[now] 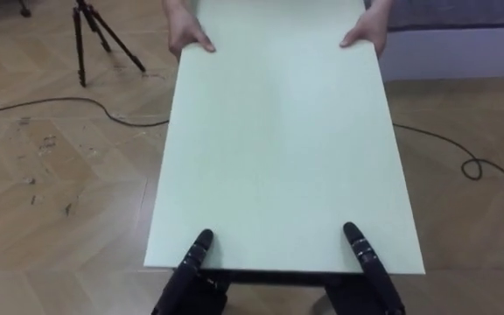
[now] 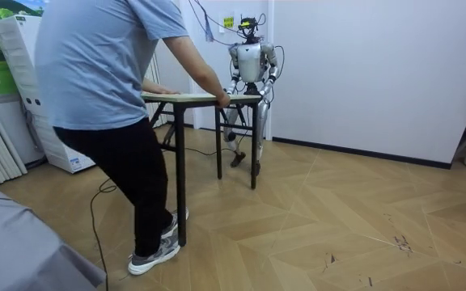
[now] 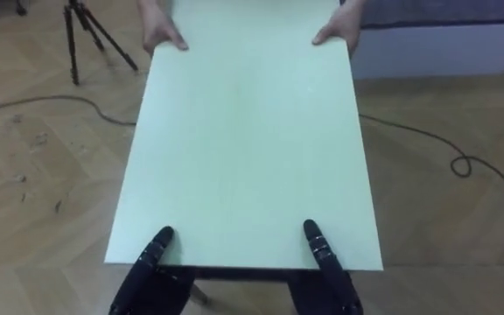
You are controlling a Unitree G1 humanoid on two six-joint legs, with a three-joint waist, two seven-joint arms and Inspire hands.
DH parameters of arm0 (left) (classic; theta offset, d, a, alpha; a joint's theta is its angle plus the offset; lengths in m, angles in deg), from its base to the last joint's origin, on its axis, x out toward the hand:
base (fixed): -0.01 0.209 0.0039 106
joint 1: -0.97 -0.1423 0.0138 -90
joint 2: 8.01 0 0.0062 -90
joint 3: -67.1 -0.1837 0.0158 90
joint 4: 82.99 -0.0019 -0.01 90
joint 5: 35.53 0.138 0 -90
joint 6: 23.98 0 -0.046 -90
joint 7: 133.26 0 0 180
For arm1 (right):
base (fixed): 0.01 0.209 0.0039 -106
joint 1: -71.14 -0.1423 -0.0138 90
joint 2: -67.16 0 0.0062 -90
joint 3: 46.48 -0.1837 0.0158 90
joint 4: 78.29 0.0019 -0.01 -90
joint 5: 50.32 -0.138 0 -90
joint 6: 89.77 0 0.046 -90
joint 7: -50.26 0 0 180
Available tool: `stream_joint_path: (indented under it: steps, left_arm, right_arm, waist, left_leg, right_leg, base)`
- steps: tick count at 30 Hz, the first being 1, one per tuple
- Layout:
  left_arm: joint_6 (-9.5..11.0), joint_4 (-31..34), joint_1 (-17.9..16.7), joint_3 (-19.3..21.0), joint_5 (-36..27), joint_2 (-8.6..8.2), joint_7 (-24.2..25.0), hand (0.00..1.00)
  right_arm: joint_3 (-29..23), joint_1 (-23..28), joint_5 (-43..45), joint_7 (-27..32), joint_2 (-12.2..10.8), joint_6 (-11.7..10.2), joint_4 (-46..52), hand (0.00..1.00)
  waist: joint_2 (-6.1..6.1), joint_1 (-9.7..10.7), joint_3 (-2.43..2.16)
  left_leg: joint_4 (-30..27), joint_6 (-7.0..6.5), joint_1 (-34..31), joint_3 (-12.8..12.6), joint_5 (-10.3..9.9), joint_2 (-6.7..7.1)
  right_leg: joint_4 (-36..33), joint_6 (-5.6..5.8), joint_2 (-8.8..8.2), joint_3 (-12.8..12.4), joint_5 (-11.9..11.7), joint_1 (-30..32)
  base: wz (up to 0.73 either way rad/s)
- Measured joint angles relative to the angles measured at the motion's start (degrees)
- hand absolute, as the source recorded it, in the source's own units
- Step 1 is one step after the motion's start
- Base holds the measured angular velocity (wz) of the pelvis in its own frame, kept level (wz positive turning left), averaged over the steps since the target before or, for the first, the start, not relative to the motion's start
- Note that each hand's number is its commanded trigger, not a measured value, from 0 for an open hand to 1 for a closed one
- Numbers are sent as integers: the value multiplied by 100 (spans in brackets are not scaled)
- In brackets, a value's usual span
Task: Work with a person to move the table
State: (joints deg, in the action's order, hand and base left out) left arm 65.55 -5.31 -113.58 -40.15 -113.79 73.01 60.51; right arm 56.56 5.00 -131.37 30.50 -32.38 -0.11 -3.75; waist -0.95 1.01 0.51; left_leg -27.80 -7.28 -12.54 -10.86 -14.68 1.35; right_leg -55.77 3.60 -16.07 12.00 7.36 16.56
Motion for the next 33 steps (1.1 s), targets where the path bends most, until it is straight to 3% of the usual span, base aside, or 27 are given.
stream_joint_path:
  steps: [2,3,5,7,8,9,10,11,13,14,15,17,19,20,21,23,24,25,26,27,28,29,30,31,32,33]
  left_arm:
    - [1,34,9,18,-8,23,0,100]
    - [0,39,21,18,-7,13,0,100]
    - [-18,68,-2,3,28,11,4,100]
    - [-17,77,5,3,35,28,13,100]
    - [-17,78,14,7,26,55,22,100]
    - [-17,83,26,7,27,75,31,100]
    - [-16,119,55,21,47,122,34,100]
    - [25,144,59,46,58,157,55,100]
    - [52,256,68,102,109,204,57,100]
    - [52,309,87,147,172,200,67,100]
    - [52,334,105,166,206,201,78,100]
    - [55,363,264,213,242,204,108,100]
    - [54,329,378,253,253,202,95,100]
    - [54,320,409,256,254,225,81,100]
    - [54,327,412,254,254,247,82,100]
    - [56,322,379,232,282,266,91,100]
    - [59,323,356,232,280,269,98,100]
    - [59,311,324,217,276,277,99,100]
    - [58,296,314,194,267,301,99,100]
    - [58,291,307,187,265,302,99,100]
    - [58,291,293,189,268,295,103,100]
    - [57,278,291,174,283,274,112,100]
    - [57,226,285,173,287,248,149,100]
    - [59,169,205,197,251,207,219,100]
    - [65,170,58,230,148,210,309,100]
    - [67,175,-20,251,127,214,355,100]
  right_arm:
    - [137,-39,-59,7,33,-150,24,100]
    - [165,-72,-94,7,63,-157,25,100]
    - [235,-73,-203,10,108,-139,27,100]
    - [244,-74,-215,10,97,-146,31,100]
    - [243,-70,-221,10,86,-148,31,100]
    - [249,-69,-222,10,82,-155,31,100]
    - [239,-71,-223,7,62,-163,35,100]
    - [238,-87,-237,7,24,-160,35,100]
    - [276,-141,-287,-12,-18,-164,48,100]
    - [281,-172,-332,-41,-27,-156,48,100]
    - [286,-194,-374,-53,-28,-153,48,100]
    - [315,-360,-433,-88,-26,-163,35,100]
    - [311,-508,-482,-85,-34,-159,-54,100]
    - [317,-594,-540,-85,-38,-137,-150,100]
    - [325,-592,-568,-85,-39,-125,-157,100]
    - [334,-520,-633,-85,-45,-84,-170,100]
    - [342,-507,-634,-85,-43,-81,-171,100]
    - [351,-480,-637,-85,-35,-84,-191,100]
    - [360,-454,-657,-85,-25,-84,-195,100]
    - [361,-447,-651,-85,-27,-84,-203,100]
    - [362,-443,-639,-85,-25,-100,-208,100]
    - [355,-442,-638,-86,-7,-125,-218,100]
    - [359,-432,-637,-85,-2,-132,-230,100]
    - [387,-417,-576,-85,34,-135,-232,100]
    - [456,-444,-480,-82,73,-135,-232,100]
    - [486,-458,-433,-82,98,-131,-232,100]
  waist:
    - [112,-14,3]
    - [114,-35,20]
    - [115,-45,39]
    - [152,-89,43]
    - [187,-90,60]
    - [218,-100,74]
    - [306,-148,101]
    - [385,-197,86]
    - [501,-314,115]
    - [534,-322,104]
    - [558,-334,102]
    - [592,-441,103]
    - [593,-480,105]
    - [560,-481,121]
    - [561,-501,121]
    - [530,-652,118]
    - [519,-738,121]
    - [498,-808,110]
    - [472,-850,112]
    - [461,-865,112]
    - [436,-869,108]
    - [400,-913,123]
    - [401,-964,129]
    - [390,-1157,126]
    - [353,-1227,124]
    - [318,-1212,119]
  left_leg:
    - [-5,23,-185,-38,111,49]
    - [-6,44,-220,-46,139,29]
    - [189,93,-220,1,266,-38]
    - [334,70,-269,-13,354,-72]
    - [357,39,-321,-40,410,-60]
    - [356,66,-337,-89,448,-54]
    - [340,21,-389,-179,484,-28]
    - [339,-5,-482,-258,524,-18]
    - [290,-16,-639,-388,590,-30]
    - [200,-26,-812,-429,620,-73]
    - [173,-29,-905,-439,647,-88]
    - [101,-32,-1222,-663,775,-306]
    - [108,-17,-1364,-807,905,-500]
    - [146,41,-1407,-808,1014,-637]
    - [184,76,-1412,-808,1083,-698]
    - [368,286,-1358,-795,1324,-913]
    - [469,325,-1319,-795,1417,-951]
    - [714,403,-1224,-784,1639,-976]
    - [1075,543,-1105,-773,1928,-971]
    - [1268,710,-1037,-760,2070,-963]
    - [1661,1143,-927,-731,2371,-954]
    - [1521,1125,-918,-580,2351,-966]
    - [1184,951,-928,-504,2136,-978]
    - [362,813,-933,-319,1540,-1004]
    - [-501,864,-935,-203,969,-1021]
    - [-893,894,-931,-133,754,-1024]
  right_leg:
    - [48,4,-16,-160,-83,-649]
    - [192,85,32,-155,-24,-691]
    - [479,59,241,-115,-44,-718]
    - [631,126,306,-197,1,-717]
    - [695,243,311,-248,101,-733]
    - [716,266,295,-268,180,-741]
    - [798,265,236,-277,361,-728]
    - [958,283,217,-288,588,-739]
    - [1368,283,222,-297,944,-804]
    - [1721,269,259,-229,1138,-856]
    - [1896,278,288,-220,1227,-873]
    - [2394,197,456,-172,1406,-844]
    - [2566,171,546,104,1455,-847]
    - [2614,84,658,262,1412,-826]
    - [2660,30,736,266,1376,-800]
    - [2892,-205,1024,299,1217,-770]
    - [2937,-257,1073,305,1161,-762]
    - [3027,-343,1175,305,1055,-755]
    - [3133,-425,1255,316,944,-754]
    - [3198,-463,1289,331,882,-752]
    - [3345,-565,1329,417,754,-751]
    - [3393,-652,1285,579,678,-737]
    - [3389,-673,1233,667,658,-736]
    - [3396,-677,1112,911,612,-751]
    - [3412,-668,1012,1170,555,-778]
    - [3435,-663,995,1287,534,-806]
  base:
    - [-10]
    - [-13]
    - [-5]
    - [-10]
    - [-8]
    - [-7]
    - [-15]
    - [-23]
    - [-24]
    - [-10]
    - [0]
    - [-13]
    - [-5]
    - [4]
    - [4]
    - [-14]
    - [-27]
    - [-14]
    - [-6]
    - [7]
    - [7]
    - [-7]
    - [-57]
    - [-99]
    - [-97]
    - [-61]
